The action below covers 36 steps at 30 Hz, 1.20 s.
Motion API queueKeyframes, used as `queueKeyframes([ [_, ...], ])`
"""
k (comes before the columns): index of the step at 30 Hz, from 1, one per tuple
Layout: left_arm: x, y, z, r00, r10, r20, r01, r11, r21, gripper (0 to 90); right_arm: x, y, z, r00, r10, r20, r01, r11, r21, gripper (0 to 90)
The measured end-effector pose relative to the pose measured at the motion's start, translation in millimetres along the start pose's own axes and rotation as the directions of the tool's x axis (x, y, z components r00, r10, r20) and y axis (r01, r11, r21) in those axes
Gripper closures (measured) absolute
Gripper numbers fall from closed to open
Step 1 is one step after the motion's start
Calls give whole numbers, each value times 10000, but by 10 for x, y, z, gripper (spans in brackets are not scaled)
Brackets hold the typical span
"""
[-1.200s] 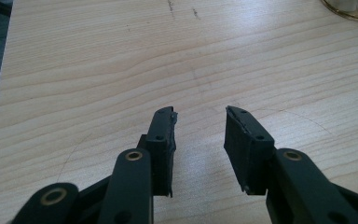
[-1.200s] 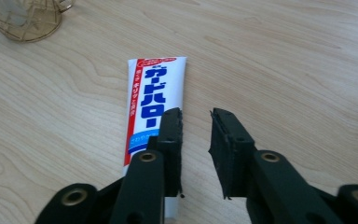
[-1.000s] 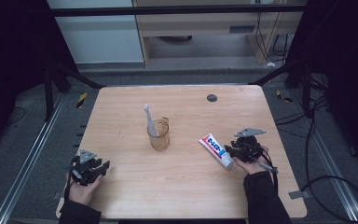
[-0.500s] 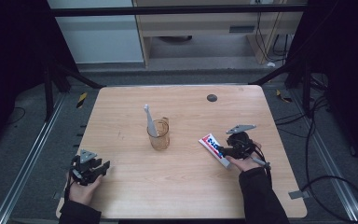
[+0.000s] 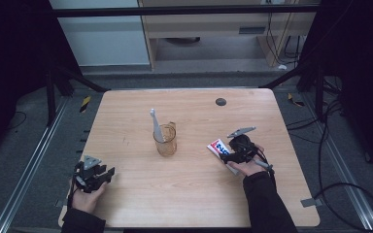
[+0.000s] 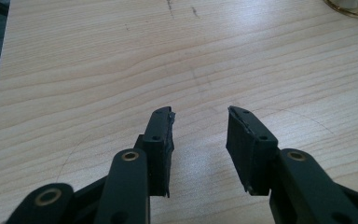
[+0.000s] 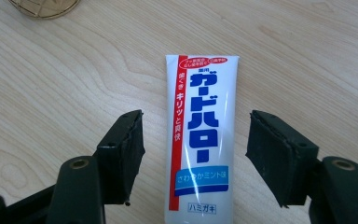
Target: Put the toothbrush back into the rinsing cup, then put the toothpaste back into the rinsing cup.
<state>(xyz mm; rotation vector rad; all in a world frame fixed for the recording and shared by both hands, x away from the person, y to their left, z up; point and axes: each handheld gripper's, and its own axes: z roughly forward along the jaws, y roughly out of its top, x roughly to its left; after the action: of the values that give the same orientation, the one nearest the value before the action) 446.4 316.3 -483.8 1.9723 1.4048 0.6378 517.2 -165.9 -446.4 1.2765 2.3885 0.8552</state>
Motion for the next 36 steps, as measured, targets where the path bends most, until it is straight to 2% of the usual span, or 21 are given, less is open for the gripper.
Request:
queueKeyframes([
  [5, 9, -5, 2, 10000, -35, -1, 35, 10000, 29, 599, 7, 17, 62, 9999, 56, -158, -51, 9995, 297, 333],
  [24, -10, -1, 14, 10000, 10, -35, -9, 9999, 142, 595, 8, -5, 241, 9999, -105, 57, 98, 9938, 1106, 327],
  [33, -12, -1, 21, 10000, 64, -23, -64, 9998, 201, 595, -32, -16, 307, 10000, 53, 37, -57, 9910, 1336, 368],
  [36, -9, -5, 17, 10000, 41, -32, -41, 9998, 189, 595, -43, -28, 347, 10000, 54, 62, -63, 9869, 1615, 394],
])
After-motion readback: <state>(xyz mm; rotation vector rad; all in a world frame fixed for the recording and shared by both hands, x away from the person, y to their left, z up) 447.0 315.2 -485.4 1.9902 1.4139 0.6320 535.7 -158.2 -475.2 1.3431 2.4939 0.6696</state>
